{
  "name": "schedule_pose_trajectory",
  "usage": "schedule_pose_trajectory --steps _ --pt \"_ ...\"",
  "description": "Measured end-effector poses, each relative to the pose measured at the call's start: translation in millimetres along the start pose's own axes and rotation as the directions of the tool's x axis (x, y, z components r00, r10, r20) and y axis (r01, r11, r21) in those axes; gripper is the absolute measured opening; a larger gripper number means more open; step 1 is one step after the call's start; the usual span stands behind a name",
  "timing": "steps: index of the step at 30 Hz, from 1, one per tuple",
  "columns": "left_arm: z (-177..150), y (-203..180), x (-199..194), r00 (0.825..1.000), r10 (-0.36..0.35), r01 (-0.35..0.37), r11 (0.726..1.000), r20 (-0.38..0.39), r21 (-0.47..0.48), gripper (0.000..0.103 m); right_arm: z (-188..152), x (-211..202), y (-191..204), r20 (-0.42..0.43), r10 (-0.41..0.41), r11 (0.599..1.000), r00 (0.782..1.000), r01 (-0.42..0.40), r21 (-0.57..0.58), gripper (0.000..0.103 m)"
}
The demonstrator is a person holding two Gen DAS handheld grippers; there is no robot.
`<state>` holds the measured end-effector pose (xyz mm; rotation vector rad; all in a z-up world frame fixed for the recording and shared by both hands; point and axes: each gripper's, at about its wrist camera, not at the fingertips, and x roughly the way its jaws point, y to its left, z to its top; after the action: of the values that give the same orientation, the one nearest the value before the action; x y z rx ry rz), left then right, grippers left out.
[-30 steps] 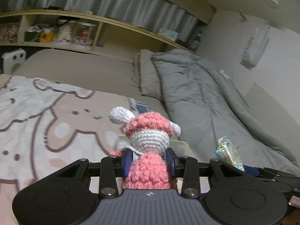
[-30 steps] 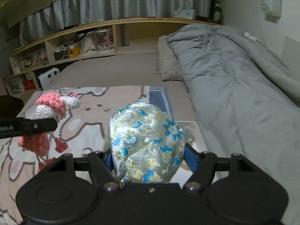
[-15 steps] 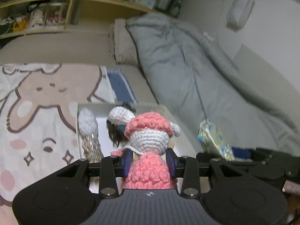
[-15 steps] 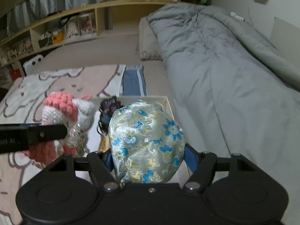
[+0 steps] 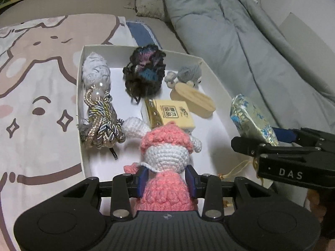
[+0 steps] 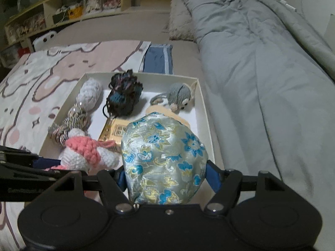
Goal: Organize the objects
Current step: 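Carry doll and floral pouch into the white tray and open both tools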
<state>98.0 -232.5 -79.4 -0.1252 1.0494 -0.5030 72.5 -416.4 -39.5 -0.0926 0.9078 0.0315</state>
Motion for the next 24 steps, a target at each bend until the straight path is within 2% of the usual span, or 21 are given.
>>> schedule_pose_trajectory --steps 7,10,11,13,17,24 --pt "10 1 5 0.999 0.006 -0.006 1.0 0.042 -0.004 0.04 2 17 -1 -0.025 -0.013 0.999 1.0 0.012 -0.031 0.072" --pt "14 1 11 1.0 0.011 -0.011 1.0 0.017 0.011 0.041 1 23 0 -0.048 -0.006 0.999 0.999 0.005 -0.039 0.073" --pt "13 1 13 1.0 0.002 -0.002 1.0 -0.003 0.023 0.041 0 25 1 -0.06 -0.007 0.999 0.998 0.004 -0.045 0.078" --pt "9 1 14 1.0 -0.006 0.006 0.999 -0.02 0.036 0.048 -4 27 4 -0.071 -0.022 0.998 0.997 0.018 -0.065 0.087" --pt "6 1 12 0.999 0.021 -0.02 0.999 -0.027 0.048 0.073 -9 24 1 -0.078 -0.042 0.998 0.996 0.037 -0.059 0.089" --pt "7 -4 -2 1.0 0.028 -0.027 0.997 -0.014 0.073 0.075 -8 8 -9 -0.058 -0.027 1.0 0.998 0.028 0.005 0.089"
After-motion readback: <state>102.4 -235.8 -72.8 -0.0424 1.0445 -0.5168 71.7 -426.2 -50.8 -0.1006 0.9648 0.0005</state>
